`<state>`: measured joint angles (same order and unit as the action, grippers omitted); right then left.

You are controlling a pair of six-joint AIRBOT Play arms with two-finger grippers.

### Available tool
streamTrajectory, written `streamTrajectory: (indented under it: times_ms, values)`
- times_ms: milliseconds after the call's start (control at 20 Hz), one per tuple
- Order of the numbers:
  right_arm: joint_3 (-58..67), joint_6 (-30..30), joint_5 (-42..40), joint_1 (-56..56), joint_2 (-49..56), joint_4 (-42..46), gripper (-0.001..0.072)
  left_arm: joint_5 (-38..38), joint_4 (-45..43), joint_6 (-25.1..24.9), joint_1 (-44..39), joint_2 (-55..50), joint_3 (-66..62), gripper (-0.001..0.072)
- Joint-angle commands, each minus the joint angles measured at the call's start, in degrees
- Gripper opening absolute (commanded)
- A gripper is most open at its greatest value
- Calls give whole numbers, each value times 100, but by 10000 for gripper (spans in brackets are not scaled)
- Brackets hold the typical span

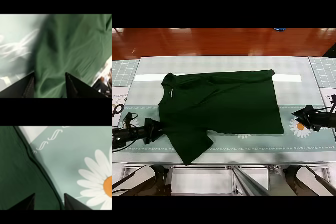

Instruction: Fold the shirts.

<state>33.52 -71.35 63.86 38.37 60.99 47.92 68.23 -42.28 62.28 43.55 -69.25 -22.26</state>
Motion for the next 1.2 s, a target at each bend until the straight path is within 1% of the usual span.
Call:
streamTrajectory:
  times_ms: [0, 50, 100, 150, 250, 300, 400, 500, 600, 750, 900, 1000, 1050, 1100, 1150]
  values:
    - [26, 17, -63, 24, -9, 138, 417, -479, -249, 103, -514, -376, -136, 496]
    - [70, -44, -46, 109, -11, 219, 417, -446, -374, 144, -533, -372, -251, 349]
    - [81, -66, 66, 245, -11, 247, 417, -315, -417, 140, -533, -363, -365, 106]
    - [79, -101, 306, 378, -11, 411, 417, -146, -428, 127, -535, -363, -503, 20]
    - [-20, -487, 807, 435, -11, 1075, 417, 83, -428, 122, -535, -358, -754, 20]
    - [-160, -597, 929, 420, -11, 1147, 417, 131, -424, 125, -538, -356, -844, 20]
    - [-452, -592, 994, 413, -9, 999, 417, 149, -422, 144, -538, -352, -942, 20]
    - [-638, -581, 914, 216, -9, 944, 417, 125, -424, 142, -535, -352, -951, 20]
    - [-673, -579, 918, -221, 39, 968, 417, 122, -424, 138, -538, -352, -951, 20]
    - [-673, -577, 785, -682, 330, 776, 417, 103, -424, 138, -538, -352, -949, 20]
    - [-673, -566, 461, -1062, 656, 483, 417, 101, -424, 138, -538, -352, -949, 20]
    - [-667, -525, 0, -1340, 844, 103, 414, 76, -424, 136, -551, -352, -949, 20]
    - [-643, -472, -238, -1502, 929, -107, 346, 74, -415, 140, -570, -358, -949, 20]
    - [-577, -323, -365, -1735, 1032, -361, 113, 90, -400, 140, -603, -361, -949, 20]
    - [-472, -42, -372, -1950, 1088, -610, 22, 122, -385, 140, -640, -358, -953, 20]
